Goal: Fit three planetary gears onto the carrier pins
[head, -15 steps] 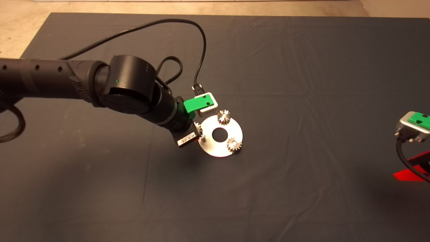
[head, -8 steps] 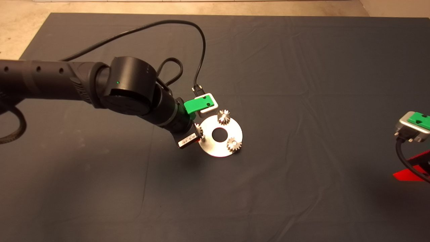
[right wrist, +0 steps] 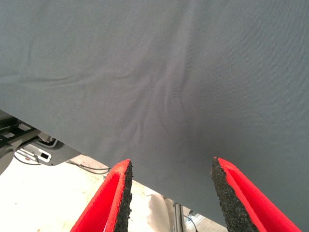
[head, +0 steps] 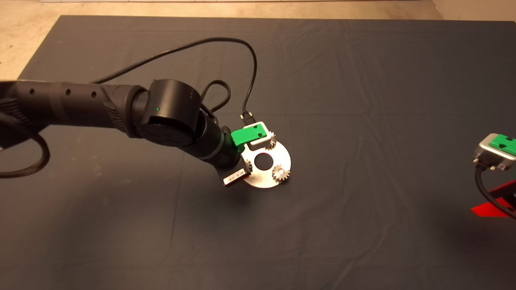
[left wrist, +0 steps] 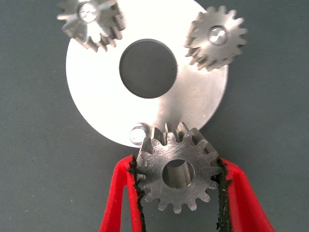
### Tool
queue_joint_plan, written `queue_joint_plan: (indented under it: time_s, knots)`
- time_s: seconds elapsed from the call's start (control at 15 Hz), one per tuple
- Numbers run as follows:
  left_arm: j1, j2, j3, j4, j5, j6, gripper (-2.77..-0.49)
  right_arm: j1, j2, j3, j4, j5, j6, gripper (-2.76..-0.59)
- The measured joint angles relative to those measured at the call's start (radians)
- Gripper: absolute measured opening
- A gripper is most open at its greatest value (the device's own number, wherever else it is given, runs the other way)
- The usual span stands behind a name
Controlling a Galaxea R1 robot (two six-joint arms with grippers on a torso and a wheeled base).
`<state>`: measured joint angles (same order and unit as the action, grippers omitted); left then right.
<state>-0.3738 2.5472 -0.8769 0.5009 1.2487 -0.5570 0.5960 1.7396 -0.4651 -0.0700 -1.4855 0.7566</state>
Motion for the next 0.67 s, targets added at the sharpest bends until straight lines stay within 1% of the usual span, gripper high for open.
queue_joint_plan:
  time_s: [0.13,0.4,0.47,0.53,0.67]
  knots:
    - [0.000,0.005,-0.019,0.001,-0.001,0.000,-2.69,0.000,0.000,0.000,0.000,0.000,0.000,-2.17]
    - [0.006,0.008,-0.038,0.002,-0.005,0.001,-2.69,0.000,0.000,0.000,0.000,0.000,0.000,-2.17]
    - [0.006,0.008,-0.038,0.000,-0.009,0.001,-2.69,0.000,0.000,0.000,0.000,0.000,0.000,-2.17]
    - [0.011,0.008,-0.038,0.003,-0.011,0.001,-2.69,0.000,0.001,0.000,0.000,0.001,0.000,-2.17]
    - [0.037,0.008,-0.044,0.004,-0.015,0.001,-2.69,0.000,0.000,0.000,0.000,0.000,0.000,-2.17]
